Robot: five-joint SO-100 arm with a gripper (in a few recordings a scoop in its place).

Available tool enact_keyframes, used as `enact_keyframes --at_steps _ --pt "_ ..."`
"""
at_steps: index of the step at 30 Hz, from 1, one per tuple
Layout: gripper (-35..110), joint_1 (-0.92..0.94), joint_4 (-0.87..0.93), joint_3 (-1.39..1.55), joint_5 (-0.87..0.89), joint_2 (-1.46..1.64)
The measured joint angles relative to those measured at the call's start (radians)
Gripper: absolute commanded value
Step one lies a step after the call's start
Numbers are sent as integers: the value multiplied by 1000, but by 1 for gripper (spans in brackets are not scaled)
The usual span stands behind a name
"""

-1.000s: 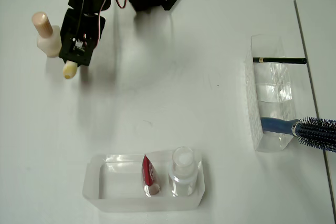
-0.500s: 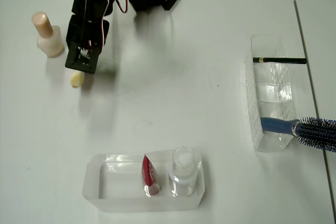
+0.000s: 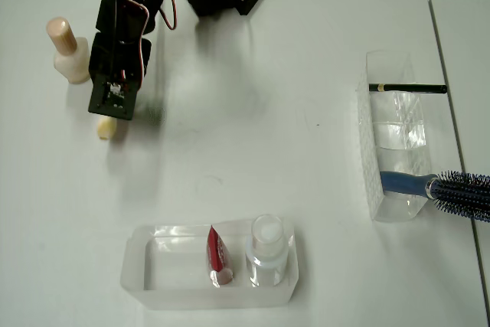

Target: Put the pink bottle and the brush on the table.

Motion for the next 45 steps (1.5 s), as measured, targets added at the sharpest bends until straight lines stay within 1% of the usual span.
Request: enact_keyframes --at_steps 7,15,18,24,34,37,39,42,45 --pt "15 0 -18 0 0 0" --pt "24 0 -55 -2 14 0" --pt "30 0 -58 -2 14 0" --pt "45 2 -69 -17 14 2" --pt "50 2 -32 -38 31 23" --pt "52 2 -8 -60 67 37" --pt "52 -26 14 -80 129 51" --pt "53 -71 21 -100 249 78" --pt "53 -114 40 -135 403 112"
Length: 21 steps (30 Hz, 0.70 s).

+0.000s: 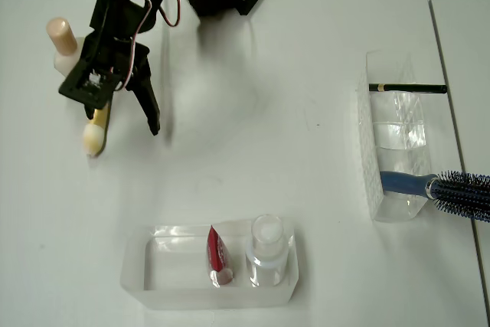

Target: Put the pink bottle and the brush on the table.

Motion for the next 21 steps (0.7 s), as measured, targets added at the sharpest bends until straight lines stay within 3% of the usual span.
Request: enact_keyframes --at_steps 13,21 --pt "50 -199 21 -49 741 187" --pt "30 -385 69 -32 1256 353"
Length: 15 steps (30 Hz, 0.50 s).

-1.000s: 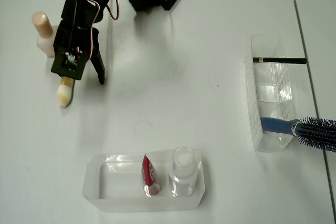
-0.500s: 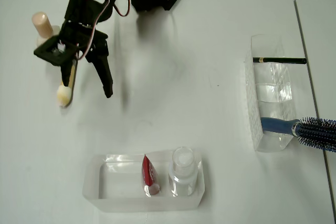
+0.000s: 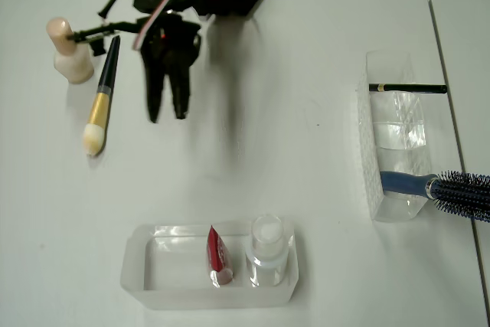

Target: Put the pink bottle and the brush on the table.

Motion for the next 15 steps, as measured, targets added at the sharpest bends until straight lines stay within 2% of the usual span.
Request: enact_keyframes --at_steps 2,7,15 --pt "22 -34 0 29 117 41" --pt "0 -144 0 155 267 175" --pt "0 -176 66 376 374 437"
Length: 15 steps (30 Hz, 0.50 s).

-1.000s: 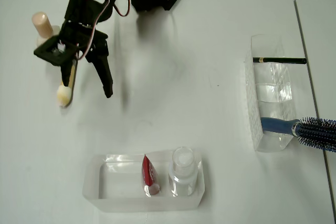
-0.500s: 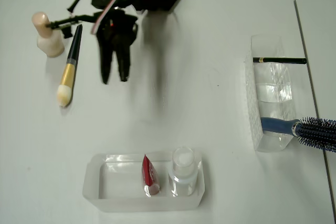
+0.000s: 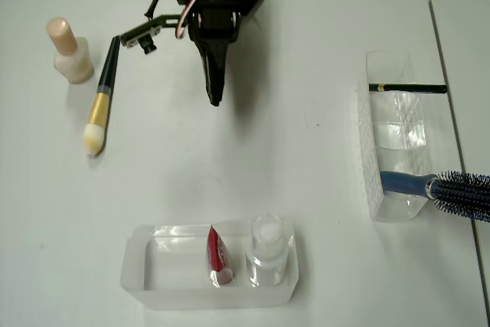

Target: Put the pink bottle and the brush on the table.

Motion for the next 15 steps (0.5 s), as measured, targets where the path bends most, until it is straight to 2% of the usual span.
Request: enact_keyframes --at_steps 5,15 --pt "0 -14 51 172 48 198" --pt "0 -12 236 310 72 471"
